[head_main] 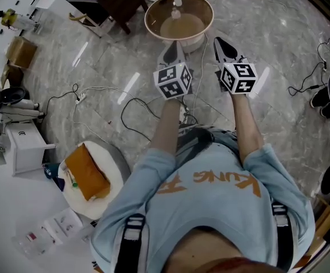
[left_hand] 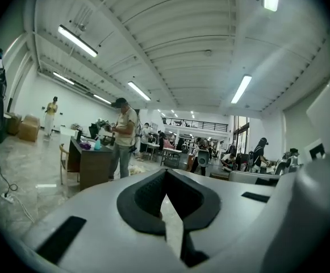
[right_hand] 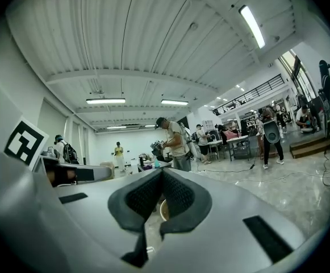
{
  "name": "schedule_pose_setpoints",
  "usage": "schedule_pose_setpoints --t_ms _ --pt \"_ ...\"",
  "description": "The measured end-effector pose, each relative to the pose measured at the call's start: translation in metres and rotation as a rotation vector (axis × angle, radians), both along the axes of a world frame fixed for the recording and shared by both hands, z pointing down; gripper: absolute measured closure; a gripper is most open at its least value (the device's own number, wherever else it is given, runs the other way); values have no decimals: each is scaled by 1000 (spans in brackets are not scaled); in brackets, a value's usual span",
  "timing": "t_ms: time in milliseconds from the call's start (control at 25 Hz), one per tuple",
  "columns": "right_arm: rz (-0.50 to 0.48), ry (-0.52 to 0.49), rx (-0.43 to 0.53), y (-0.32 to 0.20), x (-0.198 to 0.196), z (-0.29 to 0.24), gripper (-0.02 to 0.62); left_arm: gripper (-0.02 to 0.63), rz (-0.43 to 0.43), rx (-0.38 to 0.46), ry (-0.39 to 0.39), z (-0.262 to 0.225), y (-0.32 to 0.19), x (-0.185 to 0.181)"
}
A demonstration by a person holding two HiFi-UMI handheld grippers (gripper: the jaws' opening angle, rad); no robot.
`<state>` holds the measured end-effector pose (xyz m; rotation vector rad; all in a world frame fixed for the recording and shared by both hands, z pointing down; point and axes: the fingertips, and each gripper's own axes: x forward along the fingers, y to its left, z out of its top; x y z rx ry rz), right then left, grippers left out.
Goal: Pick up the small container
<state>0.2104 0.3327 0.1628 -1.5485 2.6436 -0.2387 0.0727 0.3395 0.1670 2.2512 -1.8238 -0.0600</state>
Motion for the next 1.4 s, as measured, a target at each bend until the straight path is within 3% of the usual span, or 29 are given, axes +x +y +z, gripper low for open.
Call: schedule_pose_setpoints --t_ms 280,560,880,1160,1280,1400 --pt "-6 -41 -19 5 13 0 581 583 25 -7 -47 1 16 26" --pt "-98 -16 -21 13 -25 6 581 583 -10 -38 -45 11 23 2" --pt "-74 -18 -22 -4 -20 6 581 583 5 -28 -36 11 11 -4" --pt "-98 47 -13 -46 -29 16 581 583 -5 -57 42 37 -37 -18" --pt "-68 13 -61 -91 -27 28 581 583 18 -75 31 50 -68 -20" --pt "-91 -5 -84 -134 -57 34 581 583 -24 -110 37 63 -107 -53"
